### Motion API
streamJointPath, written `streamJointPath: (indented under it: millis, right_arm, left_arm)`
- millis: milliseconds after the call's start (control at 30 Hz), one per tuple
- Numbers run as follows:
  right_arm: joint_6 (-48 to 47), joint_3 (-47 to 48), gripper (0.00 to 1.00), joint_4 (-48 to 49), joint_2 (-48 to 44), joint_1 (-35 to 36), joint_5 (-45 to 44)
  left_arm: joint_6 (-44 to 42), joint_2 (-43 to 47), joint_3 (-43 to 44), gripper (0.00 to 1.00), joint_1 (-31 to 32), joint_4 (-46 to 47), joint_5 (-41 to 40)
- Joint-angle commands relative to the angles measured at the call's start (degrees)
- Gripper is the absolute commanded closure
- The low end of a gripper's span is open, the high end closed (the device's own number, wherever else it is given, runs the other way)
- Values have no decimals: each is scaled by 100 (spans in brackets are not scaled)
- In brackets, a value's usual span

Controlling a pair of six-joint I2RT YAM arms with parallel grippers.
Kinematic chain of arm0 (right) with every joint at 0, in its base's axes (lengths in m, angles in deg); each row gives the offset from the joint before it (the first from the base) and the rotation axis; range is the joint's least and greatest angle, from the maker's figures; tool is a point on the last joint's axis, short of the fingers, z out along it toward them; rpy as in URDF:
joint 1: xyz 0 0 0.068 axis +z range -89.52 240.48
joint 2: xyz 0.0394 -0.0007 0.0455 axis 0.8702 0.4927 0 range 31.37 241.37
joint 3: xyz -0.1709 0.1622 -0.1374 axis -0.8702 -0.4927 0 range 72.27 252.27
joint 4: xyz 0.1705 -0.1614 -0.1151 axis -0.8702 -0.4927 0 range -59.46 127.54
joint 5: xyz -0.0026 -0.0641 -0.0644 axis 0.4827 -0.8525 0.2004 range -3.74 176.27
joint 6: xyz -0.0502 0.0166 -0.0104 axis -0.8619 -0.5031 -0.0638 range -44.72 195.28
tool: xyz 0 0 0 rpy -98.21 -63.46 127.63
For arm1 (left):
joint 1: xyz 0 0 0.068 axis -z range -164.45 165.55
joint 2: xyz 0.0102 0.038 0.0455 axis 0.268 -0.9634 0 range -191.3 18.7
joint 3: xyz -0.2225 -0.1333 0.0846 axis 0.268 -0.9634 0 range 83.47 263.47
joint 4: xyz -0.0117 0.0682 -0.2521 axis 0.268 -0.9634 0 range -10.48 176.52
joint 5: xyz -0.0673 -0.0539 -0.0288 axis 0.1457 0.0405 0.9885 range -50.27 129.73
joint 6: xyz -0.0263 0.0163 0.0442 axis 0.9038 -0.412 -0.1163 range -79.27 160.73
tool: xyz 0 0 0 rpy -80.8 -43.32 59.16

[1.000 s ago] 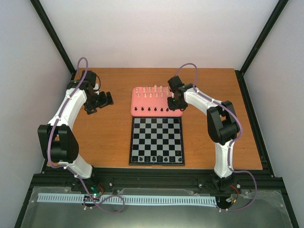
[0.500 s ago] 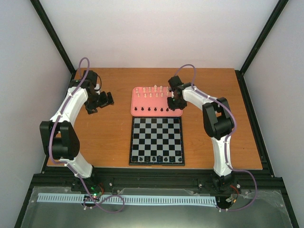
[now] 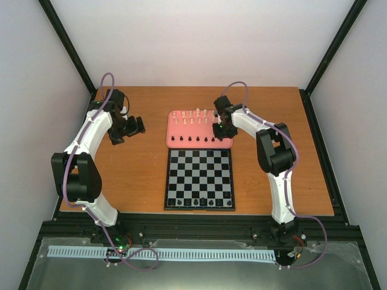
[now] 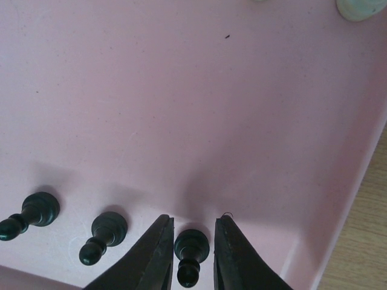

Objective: Set up the chess pieces on the board
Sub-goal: Pick up the chess piece from the storage box, then place the chess piece on the chessboard.

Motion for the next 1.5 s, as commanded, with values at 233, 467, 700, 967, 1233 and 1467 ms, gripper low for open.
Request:
streamJointPath:
  millis: [233, 467, 700, 967, 1233, 1467]
  right_arm:
    - [-54, 89, 92, -88, 96, -48, -7]
    - [-63, 42, 97, -35, -10, -46, 46]
    - [-22, -186, 97, 163, -674, -41, 152]
    - [88, -808, 97, 296, -1493, 7, 200]
    - [375, -2335, 97, 493, -2863, 917, 155]
    - [1079, -3858, 97, 788, -4124, 1869, 179]
  left_arm:
    - [6, -115, 225, 0, 33, 43, 3]
    - [-29, -107, 217, 0, 28, 30, 19]
    - [-71, -12, 175, 0, 25, 16, 27]
    - [-82, 128, 26, 0, 30, 82, 93]
    - [-113, 281, -110, 0, 25, 103, 94]
    - [-149, 406, -271, 0, 27, 128, 101]
